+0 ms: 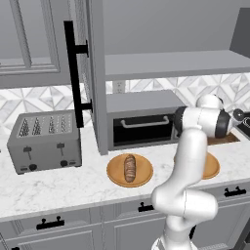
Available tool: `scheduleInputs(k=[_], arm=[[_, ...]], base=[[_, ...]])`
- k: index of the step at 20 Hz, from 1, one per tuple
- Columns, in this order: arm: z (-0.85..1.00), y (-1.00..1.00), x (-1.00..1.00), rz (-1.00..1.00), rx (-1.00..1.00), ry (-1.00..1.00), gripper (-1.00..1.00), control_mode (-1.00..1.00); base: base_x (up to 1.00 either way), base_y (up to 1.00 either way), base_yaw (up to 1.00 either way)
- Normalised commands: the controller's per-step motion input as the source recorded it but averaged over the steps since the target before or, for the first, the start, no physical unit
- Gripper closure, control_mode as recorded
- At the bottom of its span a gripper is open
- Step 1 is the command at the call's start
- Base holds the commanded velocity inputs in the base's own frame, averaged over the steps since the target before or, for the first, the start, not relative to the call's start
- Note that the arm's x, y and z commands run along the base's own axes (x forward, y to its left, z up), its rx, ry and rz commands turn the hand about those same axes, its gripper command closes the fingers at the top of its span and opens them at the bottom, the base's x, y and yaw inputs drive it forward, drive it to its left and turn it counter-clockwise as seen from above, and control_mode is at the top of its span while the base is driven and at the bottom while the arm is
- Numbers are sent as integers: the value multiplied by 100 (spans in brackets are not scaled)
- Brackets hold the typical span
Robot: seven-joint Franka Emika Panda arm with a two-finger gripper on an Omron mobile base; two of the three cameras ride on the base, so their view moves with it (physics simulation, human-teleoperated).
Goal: From the different types of pastries on the counter, select a croissant and place it on the cutting board. Then retrieve a jar of jam from the cabinet and place it alongside the croissant on the cutting board.
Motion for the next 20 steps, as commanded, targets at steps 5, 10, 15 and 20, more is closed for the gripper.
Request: scheduleInputs(k=[5,10,15,20], arm=[[63,12,-57,9,-9,1,-100,-100],[3,15,-92,7,-3,11,-100,-100],[0,50,-100,2,-1,13,-100,-100],[15,99,-100,0,-8,4,-100,-100]], base=[[0,0,0],[0,0,0],[0,0,0],[0,0,0]])
